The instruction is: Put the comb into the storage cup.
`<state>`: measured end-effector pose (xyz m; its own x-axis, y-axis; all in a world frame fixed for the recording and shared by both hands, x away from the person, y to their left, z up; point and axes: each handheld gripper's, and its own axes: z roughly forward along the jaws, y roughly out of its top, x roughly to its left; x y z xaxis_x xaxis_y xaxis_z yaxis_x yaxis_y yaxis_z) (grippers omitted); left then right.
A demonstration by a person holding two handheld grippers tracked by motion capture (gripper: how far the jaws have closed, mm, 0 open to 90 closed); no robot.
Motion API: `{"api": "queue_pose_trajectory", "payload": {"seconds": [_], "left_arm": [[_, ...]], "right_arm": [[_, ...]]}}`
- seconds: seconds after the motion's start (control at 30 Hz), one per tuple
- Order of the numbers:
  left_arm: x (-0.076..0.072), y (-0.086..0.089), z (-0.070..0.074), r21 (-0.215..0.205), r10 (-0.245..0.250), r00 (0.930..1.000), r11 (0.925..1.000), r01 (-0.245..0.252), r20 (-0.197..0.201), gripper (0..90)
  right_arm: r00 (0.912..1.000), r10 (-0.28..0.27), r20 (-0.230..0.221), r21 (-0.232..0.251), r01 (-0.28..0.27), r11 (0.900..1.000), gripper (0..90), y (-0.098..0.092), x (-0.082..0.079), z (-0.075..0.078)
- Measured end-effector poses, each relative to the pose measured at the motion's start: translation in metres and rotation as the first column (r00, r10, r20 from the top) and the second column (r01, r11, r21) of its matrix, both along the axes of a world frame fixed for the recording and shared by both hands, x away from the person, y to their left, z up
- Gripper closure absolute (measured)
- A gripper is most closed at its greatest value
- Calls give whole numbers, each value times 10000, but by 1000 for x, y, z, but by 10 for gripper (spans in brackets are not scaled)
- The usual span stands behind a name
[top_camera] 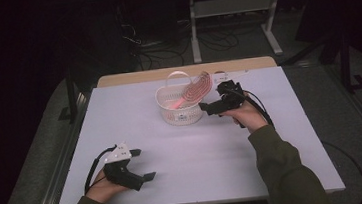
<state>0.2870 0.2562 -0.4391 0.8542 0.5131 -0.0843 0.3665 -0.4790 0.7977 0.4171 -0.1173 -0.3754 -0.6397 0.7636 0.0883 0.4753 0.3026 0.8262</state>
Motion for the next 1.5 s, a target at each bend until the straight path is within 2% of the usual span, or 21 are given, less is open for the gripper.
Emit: {"api": "queue_pose_trajectory", "payload": {"seconds": [0.37,0.67,1.07,1.5], "left_arm": [[-1,0,1,-68,87,9999,9999,-86,113,0],[0,1,1,-78,129,9998,9999,-128,162,0],[-1,1,2,-127,101,9998,9999,-99,174,0],[-1,1,2,-114,118,9997,9999,-115,195,0]], "right_arm": [[10000,92,-39,-219,-93,9997,0,-6,-16,-7],[9996,268,-2,-129,-268,9996,0,-9,-31,-14],[9976,561,-407,-475,-580,9972,0,-8,-49,-28],[9965,576,-603,-513,-607,9968,0,-27,-74,-38]]}}
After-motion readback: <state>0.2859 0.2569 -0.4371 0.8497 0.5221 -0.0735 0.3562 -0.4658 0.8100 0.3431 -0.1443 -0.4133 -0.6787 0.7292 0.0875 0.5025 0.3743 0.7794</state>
